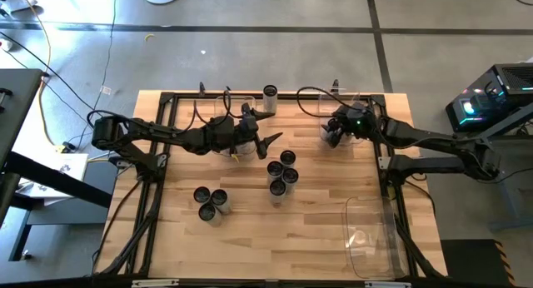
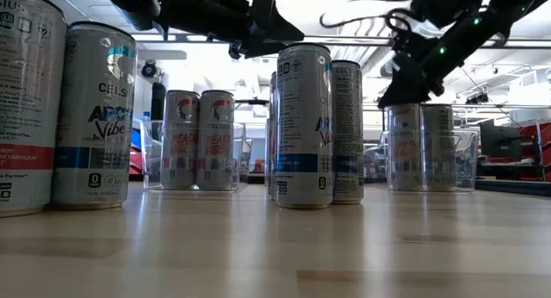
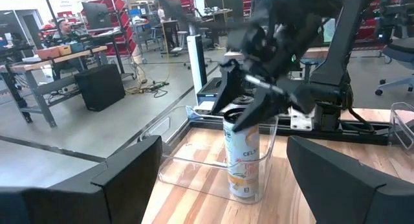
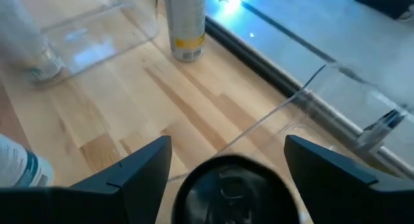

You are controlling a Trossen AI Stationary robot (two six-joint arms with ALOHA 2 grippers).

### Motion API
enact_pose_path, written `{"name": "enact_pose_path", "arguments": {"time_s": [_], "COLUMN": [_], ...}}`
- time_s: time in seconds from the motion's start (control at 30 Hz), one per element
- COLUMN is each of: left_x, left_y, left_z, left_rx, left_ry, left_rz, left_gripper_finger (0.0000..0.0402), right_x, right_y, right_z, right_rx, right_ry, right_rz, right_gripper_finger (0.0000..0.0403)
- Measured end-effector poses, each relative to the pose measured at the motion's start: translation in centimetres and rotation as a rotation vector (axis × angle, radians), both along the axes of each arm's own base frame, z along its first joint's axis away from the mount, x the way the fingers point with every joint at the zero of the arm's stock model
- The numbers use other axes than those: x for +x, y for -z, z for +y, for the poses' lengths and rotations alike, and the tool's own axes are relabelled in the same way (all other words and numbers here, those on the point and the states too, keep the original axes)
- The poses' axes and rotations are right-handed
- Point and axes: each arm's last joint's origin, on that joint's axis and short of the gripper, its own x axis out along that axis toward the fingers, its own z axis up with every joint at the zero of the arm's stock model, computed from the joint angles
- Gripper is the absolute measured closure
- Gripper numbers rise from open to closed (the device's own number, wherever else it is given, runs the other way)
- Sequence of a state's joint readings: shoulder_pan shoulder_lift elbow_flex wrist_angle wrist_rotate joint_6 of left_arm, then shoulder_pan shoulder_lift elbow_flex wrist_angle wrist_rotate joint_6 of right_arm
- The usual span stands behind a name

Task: Sort soda cans
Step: Place the white-yellow soda can into the top right transparent bin

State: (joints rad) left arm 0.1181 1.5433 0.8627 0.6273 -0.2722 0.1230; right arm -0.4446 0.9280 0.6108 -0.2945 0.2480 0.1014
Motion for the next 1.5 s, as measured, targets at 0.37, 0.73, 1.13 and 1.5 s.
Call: {"name": "enact_pose_path", "arguments": {"time_s": [0.37,0.73,1.13,1.5], "left_x": [0.0,0.1,0.1,0.1], "left_y": [0.0,0.2,0.2,0.2], "left_z": [0.0,0.0,0.0,0.0], "left_rx": [0.0,0.0,0.009,0.009], "left_ry": [0.0,0.0,0.001,0.001], "left_rz": [0.001,0.009,0.02,0.022], "left_gripper_finger": [0.0074,0.0074,0.0074,0.0074], "right_x": [-3.3,-2.0,-0.5,-1.0], "right_y": [-8.3,-6.2,-4.5,-3.9], "right_z": [1.2,0.6,-1.2,-3.0], "right_rx": [0.229,0.317,0.388,0.441], "right_ry": [0.312,0.316,0.317,0.324], "right_rz": [0.085,0.384,0.47,0.495], "right_gripper_finger": [0.0108,0.0108,0.0108,0.0109]}}
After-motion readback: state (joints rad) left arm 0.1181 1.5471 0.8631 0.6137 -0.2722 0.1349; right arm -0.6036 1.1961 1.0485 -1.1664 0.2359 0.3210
